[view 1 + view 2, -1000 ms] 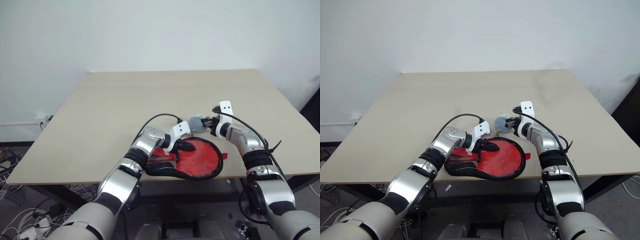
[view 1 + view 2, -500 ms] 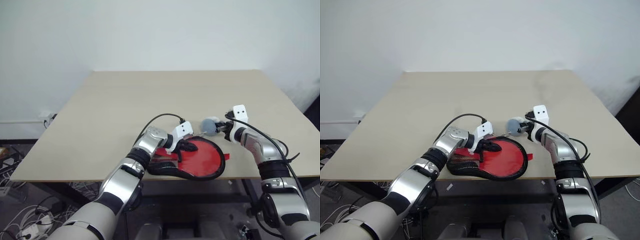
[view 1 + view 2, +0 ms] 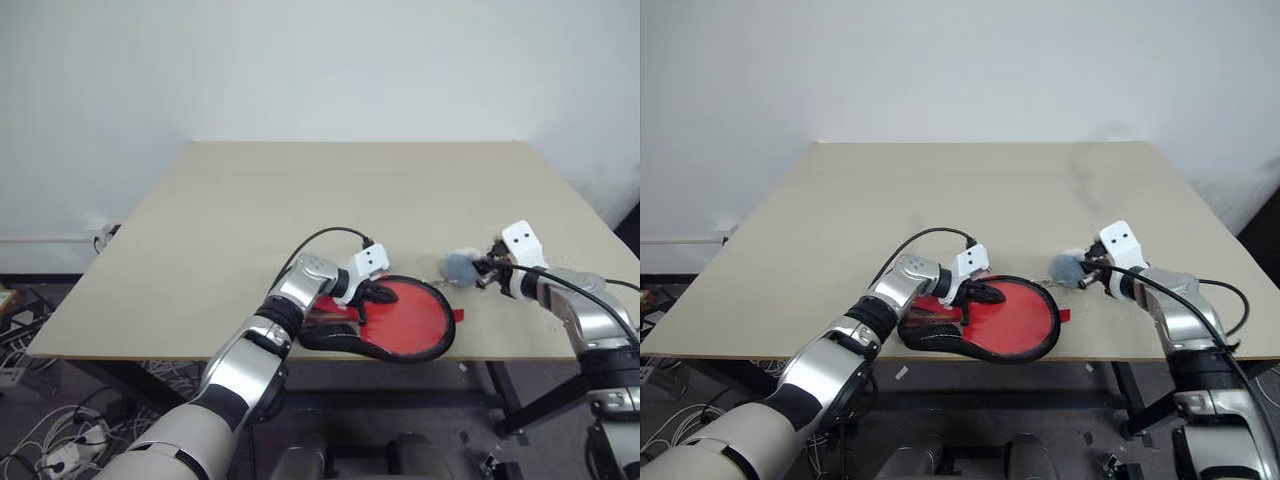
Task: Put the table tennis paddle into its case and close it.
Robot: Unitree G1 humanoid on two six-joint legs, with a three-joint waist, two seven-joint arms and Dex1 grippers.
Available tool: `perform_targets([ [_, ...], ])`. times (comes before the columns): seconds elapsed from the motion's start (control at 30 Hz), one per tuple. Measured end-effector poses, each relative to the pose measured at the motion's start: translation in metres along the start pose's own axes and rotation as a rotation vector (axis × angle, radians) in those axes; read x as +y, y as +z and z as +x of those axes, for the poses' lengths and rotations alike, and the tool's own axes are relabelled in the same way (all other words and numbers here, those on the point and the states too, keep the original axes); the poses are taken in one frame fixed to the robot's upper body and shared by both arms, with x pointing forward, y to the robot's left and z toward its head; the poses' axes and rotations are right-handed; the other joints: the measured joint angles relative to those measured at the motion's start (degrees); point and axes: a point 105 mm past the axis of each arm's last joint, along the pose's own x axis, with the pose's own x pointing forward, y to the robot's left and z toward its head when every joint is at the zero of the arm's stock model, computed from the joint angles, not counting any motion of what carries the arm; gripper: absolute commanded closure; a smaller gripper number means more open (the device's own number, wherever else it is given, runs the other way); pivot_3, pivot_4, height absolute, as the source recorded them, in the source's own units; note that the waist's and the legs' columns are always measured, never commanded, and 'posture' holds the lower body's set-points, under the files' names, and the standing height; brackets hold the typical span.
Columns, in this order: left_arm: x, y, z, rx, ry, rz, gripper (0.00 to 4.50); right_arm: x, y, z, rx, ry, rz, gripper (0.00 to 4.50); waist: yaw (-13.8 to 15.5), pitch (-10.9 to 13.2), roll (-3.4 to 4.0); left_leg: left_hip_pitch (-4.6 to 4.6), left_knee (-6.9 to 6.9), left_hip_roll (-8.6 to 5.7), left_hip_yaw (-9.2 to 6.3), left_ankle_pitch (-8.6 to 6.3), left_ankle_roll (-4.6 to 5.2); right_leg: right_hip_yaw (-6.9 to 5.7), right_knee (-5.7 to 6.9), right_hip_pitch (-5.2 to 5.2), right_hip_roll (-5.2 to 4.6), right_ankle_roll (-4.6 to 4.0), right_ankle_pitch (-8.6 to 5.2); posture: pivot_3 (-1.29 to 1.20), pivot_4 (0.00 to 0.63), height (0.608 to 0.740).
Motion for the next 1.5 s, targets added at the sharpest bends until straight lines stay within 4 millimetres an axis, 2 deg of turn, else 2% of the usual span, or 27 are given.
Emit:
perform_targets([
  [0.17,-0.001,0.001,0.001,0.0,-0.002,0.003,4.5,0.002,-0.012,-0.019,0.039,0.054,-0.086,4.48,0.4,0.0,0.03,-0.02,0.0,-0.01,-0.01,-0.12,0.15,-0.26,-0.17,0.15,-0.23,0.1,-0.07,0.0,0.0,0.74],
  [0.4,-0.001,0.002,0.002,-0.001,-0.004,0.006,4.5,0.009,-0.018,-0.035,0.062,0.133,-0.151,4.48,1.3,0.0,0.0,-0.03,0.01,-0.15,0.14,-0.28,0.36,-0.46,-0.23,0.22,-0.61,0.31,-0.2,0.0,0.0,0.74],
  [0.7,0.0,0.003,0.002,-0.001,-0.001,0.01,4.5,0.007,-0.033,-0.064,0.158,0.193,-0.265,4.48,2.8,0.0,-0.01,-0.06,0.04,-0.24,0.2,-0.45,0.49,-0.53,-0.27,0.26,-0.74,0.6,-0.49,0.0,0.0,0.74],
  [0.87,0.0,0.003,0.002,-0.001,0.002,0.01,4.5,0.012,-0.042,-0.079,0.193,0.254,-0.291,4.48,3.4,0.0,-0.09,-0.04,0.04,-0.23,0.22,-0.5,0.49,-0.57,-0.26,0.29,-0.74,0.61,-0.59,0.0,0.0,0.74],
  [1.2,0.001,0.002,0.002,0.006,0.007,0.011,4.5,0.063,-0.057,-0.107,0.229,0.55,-0.323,4.48,3.4,0.0,-0.21,-0.04,0.19,-0.12,0.26,-0.62,0.46,-0.72,-0.26,0.33,-0.79,0.6,-0.64,0.0,0.0,0.74],
  [1.5,0.0,0.002,0.002,0.007,-0.001,0.013,4.5,0.098,-0.059,-0.12,0.21,0.721,-0.309,4.48,3.4,0.0,-0.21,-0.04,0.24,-0.03,0.2,-0.73,0.43,-1.21,-0.29,0.34,-0.98,0.54,-0.68,0.0,0.0,0.74],
])
